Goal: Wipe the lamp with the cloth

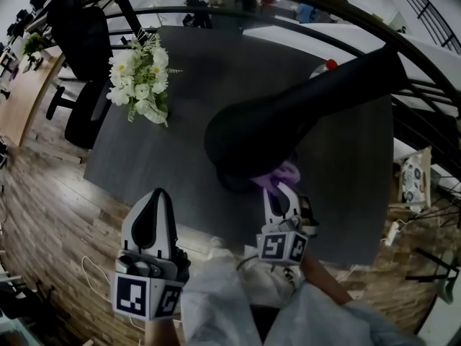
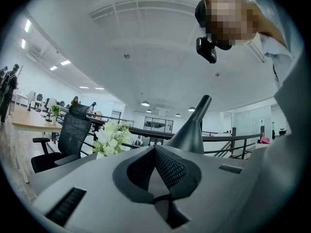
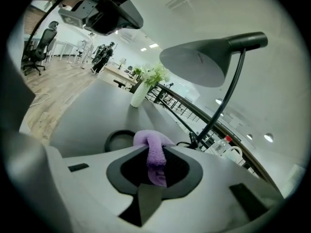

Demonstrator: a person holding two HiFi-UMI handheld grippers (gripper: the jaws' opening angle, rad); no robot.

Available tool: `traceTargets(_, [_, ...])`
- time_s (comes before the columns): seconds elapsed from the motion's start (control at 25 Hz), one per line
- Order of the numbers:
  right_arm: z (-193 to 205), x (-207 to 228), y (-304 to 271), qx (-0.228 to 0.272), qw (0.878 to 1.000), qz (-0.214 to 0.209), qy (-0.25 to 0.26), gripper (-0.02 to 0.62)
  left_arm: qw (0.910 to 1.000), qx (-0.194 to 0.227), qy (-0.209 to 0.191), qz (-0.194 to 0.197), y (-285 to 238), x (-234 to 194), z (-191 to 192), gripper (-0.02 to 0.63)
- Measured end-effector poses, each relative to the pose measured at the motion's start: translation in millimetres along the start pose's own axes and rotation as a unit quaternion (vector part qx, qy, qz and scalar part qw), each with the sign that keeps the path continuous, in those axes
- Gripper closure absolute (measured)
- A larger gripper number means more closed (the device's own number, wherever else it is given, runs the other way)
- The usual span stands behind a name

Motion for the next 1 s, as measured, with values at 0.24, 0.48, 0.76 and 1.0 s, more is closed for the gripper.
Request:
traceTargets(0.24, [15.5, -32.2, -14.4, -0.045, 0.997, -0.053, -0.028, 0.532, 0.9999, -0.013, 0.006, -0.001, 7.3, -9.9, 5.1, 0.6])
traceTargets(0.48, [13.6, -52.9, -33.0, -0.058, 0.996, -0.065, -0.025, 0.532, 0.9997, -0.018, 0.009, -0.014, 15.5, -22.0, 10.2, 0.6])
traceTargets(0.76, [-4.5, -67.1, -51.9, -0.054, 0.996, -0.071, -0.014, 0.532, 0.9993, -0.021, 0.009, -0.028, 29.3, -35.4, 13.5, 0.6])
traceTargets(1.0, [-29.8, -89.7, -67.1, -0.036, 0.996, -0.081, -0.003, 0.532, 0.9987, -0.015, 0.008, -0.048, 40.7, -48.6, 14.8, 0.6])
Point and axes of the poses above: the fingertips, and each gripper's own axes: y backward along the fingers, x to its right, z out of its underside, the point moved 8 cm from there along y, backward along the fingers, and after that the axes turned 11 degrees about -x, right-handed, at the moved point
